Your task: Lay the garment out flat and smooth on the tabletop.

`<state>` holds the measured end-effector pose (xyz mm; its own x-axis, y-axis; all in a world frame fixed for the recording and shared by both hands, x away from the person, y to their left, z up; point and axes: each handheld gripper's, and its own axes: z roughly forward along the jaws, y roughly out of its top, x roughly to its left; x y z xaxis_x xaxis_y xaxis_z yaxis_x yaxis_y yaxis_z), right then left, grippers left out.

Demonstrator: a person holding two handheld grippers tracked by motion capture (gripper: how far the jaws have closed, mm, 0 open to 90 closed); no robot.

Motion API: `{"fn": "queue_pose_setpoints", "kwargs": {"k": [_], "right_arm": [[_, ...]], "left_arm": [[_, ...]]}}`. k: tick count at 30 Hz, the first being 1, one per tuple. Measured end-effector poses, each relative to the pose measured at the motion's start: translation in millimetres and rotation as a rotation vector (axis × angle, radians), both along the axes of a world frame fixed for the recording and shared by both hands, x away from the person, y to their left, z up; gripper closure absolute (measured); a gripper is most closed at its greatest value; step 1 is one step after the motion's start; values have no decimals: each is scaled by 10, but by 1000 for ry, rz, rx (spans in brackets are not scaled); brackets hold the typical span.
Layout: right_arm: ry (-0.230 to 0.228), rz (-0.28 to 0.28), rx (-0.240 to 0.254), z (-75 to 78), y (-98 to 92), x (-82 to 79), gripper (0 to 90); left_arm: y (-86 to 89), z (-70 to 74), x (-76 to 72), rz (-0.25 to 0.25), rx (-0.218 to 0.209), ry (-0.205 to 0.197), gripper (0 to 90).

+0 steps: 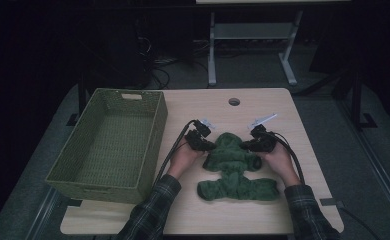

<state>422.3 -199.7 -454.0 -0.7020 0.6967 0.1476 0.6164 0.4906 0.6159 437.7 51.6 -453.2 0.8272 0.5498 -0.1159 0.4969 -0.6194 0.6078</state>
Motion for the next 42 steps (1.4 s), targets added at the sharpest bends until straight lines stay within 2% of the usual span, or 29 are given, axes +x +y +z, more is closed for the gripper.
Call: {"fn": "queue_pose_setpoints", "kwargs": {"k": [2, 7, 8, 10, 12, 14, 20, 25, 27, 29, 33, 36, 42], "right_arm": [[-29, -7, 2, 64, -33, -20, 859], [-103, -66, 38, 238, -197, -64, 869], [-114, -81, 46, 254, -244, -61, 871], [-110, -102, 71, 252, -333, -51, 874], [-89, -114, 91, 210, -381, -28, 874], [-73, -120, 70, 146, -382, -1, 874], [-68, -145, 15, -9, -370, 77, 875], [-68, -153, -20, -76, -347, 106, 874], [-62, -151, -42, -112, -325, 112, 873], [-66, -156, -41, -116, -320, 111, 853], [-81, -170, 6, -36, -353, 74, 710], [-119, -175, 49, 104, -386, 26, 653], [-164, -174, 78, 349, -413, -102, 614]], "left_arm": [[30, 72, -11, 14, -12, -30, 869], [152, 270, 1, 70, -42, -150, 873], [179, 287, 8, 83, -63, -163, 874], [207, 293, 23, 92, -108, -179, 877], [178, 265, 31, 83, -95, -210, 877], [137, 208, 46, 76, -71, -229, 877], [55, -54, 157, 78, -51, -224, 876], [21, -178, 212, 71, -31, -198, 863], [24, -193, 219, 81, -46, -190, 846], [38, -170, 234, 91, -46, -178, 772], [94, -44, 214, 106, -74, -165, 670], [145, 68, 185, 107, -80, -171, 634], [237, 258, 38, 116, -99, -163, 579]]}}
